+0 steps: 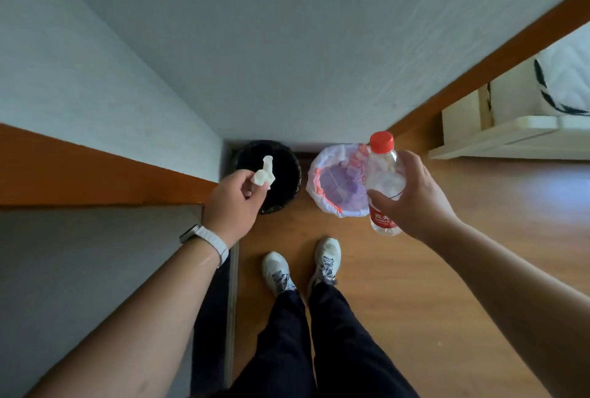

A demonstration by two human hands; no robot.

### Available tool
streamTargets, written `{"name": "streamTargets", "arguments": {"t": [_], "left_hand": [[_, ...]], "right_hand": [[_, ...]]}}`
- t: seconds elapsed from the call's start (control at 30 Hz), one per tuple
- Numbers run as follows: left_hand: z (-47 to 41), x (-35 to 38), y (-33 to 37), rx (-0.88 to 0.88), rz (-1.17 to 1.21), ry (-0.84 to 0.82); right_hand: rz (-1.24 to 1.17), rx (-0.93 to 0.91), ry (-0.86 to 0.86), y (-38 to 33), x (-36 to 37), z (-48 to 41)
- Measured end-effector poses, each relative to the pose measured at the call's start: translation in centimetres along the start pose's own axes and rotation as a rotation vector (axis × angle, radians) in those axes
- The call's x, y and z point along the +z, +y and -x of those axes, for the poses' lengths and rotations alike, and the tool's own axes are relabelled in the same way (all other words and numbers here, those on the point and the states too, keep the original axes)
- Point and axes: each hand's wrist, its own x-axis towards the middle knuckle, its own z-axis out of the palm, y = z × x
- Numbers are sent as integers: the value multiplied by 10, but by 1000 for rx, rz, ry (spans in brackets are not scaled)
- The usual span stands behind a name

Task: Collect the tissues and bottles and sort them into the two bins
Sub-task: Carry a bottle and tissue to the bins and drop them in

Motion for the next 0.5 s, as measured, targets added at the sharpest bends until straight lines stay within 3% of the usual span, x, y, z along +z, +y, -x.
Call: {"name": "streamTargets", "arguments": {"t": [0.3, 0.5], "left_hand": [[-78, 163, -111, -114, -100, -102], [-111, 248, -185, -44, -229, -142]], "right_hand": [[25, 32, -60, 109, 130, -107], [59, 57, -42, 180, 220, -161]]}}
